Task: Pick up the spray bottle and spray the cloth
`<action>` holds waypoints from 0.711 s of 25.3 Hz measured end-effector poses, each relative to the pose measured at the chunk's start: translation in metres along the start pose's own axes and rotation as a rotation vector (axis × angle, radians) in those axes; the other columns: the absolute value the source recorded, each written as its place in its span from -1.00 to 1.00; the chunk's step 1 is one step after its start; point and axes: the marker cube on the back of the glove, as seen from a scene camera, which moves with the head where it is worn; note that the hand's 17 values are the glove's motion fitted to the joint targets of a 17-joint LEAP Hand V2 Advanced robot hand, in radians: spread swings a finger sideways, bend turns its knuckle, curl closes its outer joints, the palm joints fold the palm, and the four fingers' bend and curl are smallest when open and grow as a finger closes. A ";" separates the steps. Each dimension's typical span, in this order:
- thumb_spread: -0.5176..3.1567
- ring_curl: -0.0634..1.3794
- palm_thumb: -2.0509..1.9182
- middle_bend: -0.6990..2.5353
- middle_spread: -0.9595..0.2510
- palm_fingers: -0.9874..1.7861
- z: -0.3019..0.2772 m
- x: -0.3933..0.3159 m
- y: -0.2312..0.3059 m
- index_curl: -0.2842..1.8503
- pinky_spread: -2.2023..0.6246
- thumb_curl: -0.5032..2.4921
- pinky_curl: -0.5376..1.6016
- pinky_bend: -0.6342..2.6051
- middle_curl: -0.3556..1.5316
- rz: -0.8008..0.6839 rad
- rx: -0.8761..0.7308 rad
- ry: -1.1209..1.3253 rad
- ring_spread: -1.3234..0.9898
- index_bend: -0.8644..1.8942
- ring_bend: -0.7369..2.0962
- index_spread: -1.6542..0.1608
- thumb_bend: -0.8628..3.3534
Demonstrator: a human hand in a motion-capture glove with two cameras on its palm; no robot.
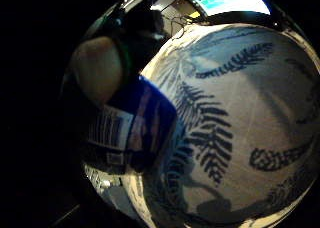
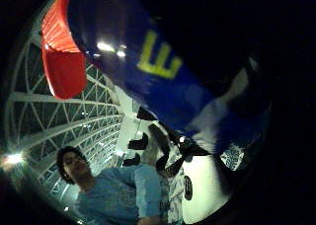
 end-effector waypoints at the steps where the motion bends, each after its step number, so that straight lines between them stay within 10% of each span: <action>1: -0.19 -0.43 0.36 -0.35 0.53 0.13 0.001 0.000 -0.001 -0.56 0.75 -0.45 -0.18 -0.42 -0.20 -0.002 0.013 0.007 0.17 -0.34 -0.19 0.46 -0.57; 10: -0.21 -0.38 0.49 -0.38 0.48 0.29 -0.004 -0.014 -0.003 -0.53 0.76 -0.36 -0.19 -0.43 -0.19 -0.099 0.027 -0.053 0.13 -0.29 -0.09 0.51 -0.52; 18: -0.27 -0.34 0.51 -0.41 0.47 0.36 0.003 -0.071 0.016 -0.53 0.76 -0.31 -0.16 -0.40 -0.19 -0.112 -0.354 -0.080 0.13 -0.31 -0.05 0.50 -0.54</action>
